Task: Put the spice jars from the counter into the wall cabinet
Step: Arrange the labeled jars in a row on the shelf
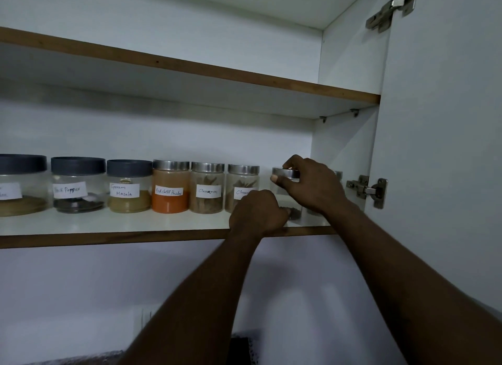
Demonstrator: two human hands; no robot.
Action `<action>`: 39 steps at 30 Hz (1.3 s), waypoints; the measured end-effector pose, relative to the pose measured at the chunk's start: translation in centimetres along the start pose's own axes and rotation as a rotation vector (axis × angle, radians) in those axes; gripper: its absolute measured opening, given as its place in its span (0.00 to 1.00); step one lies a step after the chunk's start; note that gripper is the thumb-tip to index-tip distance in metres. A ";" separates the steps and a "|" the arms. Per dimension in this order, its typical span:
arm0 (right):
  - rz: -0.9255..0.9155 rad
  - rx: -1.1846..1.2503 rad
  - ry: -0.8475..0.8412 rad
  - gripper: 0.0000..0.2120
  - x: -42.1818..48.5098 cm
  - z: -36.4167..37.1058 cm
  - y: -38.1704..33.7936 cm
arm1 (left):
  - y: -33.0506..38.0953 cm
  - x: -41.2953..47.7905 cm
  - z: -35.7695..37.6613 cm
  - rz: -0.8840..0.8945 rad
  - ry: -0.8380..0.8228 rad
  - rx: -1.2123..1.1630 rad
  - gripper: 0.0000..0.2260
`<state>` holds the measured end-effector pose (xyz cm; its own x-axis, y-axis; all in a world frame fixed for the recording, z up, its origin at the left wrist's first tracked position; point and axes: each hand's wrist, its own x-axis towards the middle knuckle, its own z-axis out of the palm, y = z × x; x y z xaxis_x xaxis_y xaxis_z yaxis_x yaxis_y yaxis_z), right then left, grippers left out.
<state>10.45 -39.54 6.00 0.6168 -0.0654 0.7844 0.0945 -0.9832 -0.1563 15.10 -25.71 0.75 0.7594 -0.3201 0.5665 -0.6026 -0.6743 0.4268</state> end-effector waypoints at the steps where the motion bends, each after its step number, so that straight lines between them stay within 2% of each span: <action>1: -0.008 -0.006 -0.038 0.23 0.1 -0.4 0.2 | -0.1 0.0 0.0 -0.005 0.003 0.000 0.23; 6: -0.089 0.042 -0.094 0.14 0.6 -2.7 1.5 | 0.1 -0.1 -0.2 -0.009 0.063 -0.001 0.12; 9: -0.109 0.070 -0.136 0.18 0.3 -2.9 1.9 | 0.3 -0.4 -0.3 -0.016 0.059 0.003 0.08; 11: -0.123 0.055 -0.132 0.21 0.0 -2.2 1.8 | 0.5 -0.5 -0.4 -0.030 0.038 -0.030 0.10; 15: -0.072 -0.083 -0.027 0.27 0.0 -0.4 0.4 | 0.8 -0.7 -0.7 -0.060 -0.006 -0.056 0.29; 17: -0.047 -0.165 0.029 0.29 0.3 0.1 -0.8 | 0.7 -0.5 -0.6 -0.059 0.009 -0.048 0.34; 20: -0.051 -0.166 0.078 0.23 0.9 0.5 -2.3 | 0.4 -0.3 -0.2 -0.060 0.027 -0.092 0.33; 24: -0.068 0.034 0.032 0.09 1.1 -0.1 -1.4 | 0.2 -0.2 0.1 -0.067 0.057 -0.059 0.32; 27: -0.091 0.120 -0.026 0.13 0.8 -0.6 -0.2 | 0.3 -0.3 0.1 -0.063 0.077 -0.022 0.32; 32: -0.098 -0.025 -0.003 0.16 1.2 0.1 -0.1 | 0.6 -0.3 0.1 -0.065 0.077 0.045 0.26; 39: -0.050 0.004 0.000 0.18 2.2 0.4 0.2 | 0.5 -0.2 0.2 -0.061 0.092 0.094 0.25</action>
<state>12.17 -39.85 7.45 0.6114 -0.0163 0.7912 0.1283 -0.9845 -0.1194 14.74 -26.13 0.70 0.7657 -0.2172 0.6054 -0.5272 -0.7512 0.3972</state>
